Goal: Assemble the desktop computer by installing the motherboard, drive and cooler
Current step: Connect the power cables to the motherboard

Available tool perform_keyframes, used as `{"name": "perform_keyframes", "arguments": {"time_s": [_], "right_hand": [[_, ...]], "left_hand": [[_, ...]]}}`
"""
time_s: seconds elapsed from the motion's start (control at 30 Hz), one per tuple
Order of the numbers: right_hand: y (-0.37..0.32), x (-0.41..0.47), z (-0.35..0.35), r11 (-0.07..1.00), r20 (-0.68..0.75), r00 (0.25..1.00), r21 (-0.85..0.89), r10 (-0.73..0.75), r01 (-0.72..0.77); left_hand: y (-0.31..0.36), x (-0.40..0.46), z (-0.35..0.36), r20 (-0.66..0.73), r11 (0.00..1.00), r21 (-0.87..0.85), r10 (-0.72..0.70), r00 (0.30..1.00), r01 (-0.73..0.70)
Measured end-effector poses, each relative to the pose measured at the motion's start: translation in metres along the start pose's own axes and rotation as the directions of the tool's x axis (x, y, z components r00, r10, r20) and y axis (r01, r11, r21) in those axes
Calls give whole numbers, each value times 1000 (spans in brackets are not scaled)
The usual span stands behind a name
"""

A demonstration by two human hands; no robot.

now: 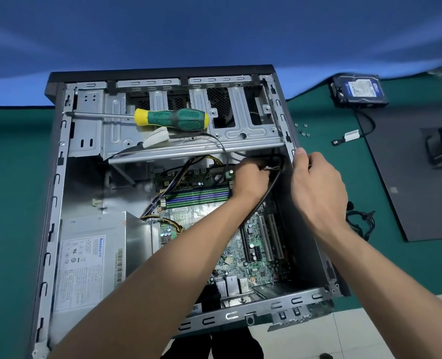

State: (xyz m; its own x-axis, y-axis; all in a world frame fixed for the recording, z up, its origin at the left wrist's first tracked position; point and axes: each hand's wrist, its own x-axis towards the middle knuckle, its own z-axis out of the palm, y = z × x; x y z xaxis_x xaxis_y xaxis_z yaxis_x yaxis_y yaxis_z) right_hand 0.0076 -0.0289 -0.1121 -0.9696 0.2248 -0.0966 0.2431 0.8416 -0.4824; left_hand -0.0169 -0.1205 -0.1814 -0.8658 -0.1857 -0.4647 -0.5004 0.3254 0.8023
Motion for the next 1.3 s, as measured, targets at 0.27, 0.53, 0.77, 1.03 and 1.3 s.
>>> {"name": "perform_keyframes", "arguments": {"time_s": [0.27, 0.53, 0.77, 1.03, 1.3], "right_hand": [[0, 1, -1, 1000, 6, 1000, 6, 5, -5], [0, 1, -1, 1000, 7, 1000, 7, 16, -16], [-1, 0, -1, 1000, 3, 1000, 0, 21, -21], [-2, 0, -2, 1000, 4, 1000, -4, 16, -16], [-3, -1, -1, 1000, 6, 1000, -11, 21, -21]], "left_hand": [[-7, -5, 0, 0, 952, 273, 141, 990, -136], [-10, -8, -1, -56, 921, 369, 155, 986, -124], [-17, -2, -7, -13, 992, 75, 101, 995, -99], [-17, 1, -8, 35, 989, 95, 113, 993, -116], [-15, -3, -3, 47, 972, 163, 165, 985, -170]]}}
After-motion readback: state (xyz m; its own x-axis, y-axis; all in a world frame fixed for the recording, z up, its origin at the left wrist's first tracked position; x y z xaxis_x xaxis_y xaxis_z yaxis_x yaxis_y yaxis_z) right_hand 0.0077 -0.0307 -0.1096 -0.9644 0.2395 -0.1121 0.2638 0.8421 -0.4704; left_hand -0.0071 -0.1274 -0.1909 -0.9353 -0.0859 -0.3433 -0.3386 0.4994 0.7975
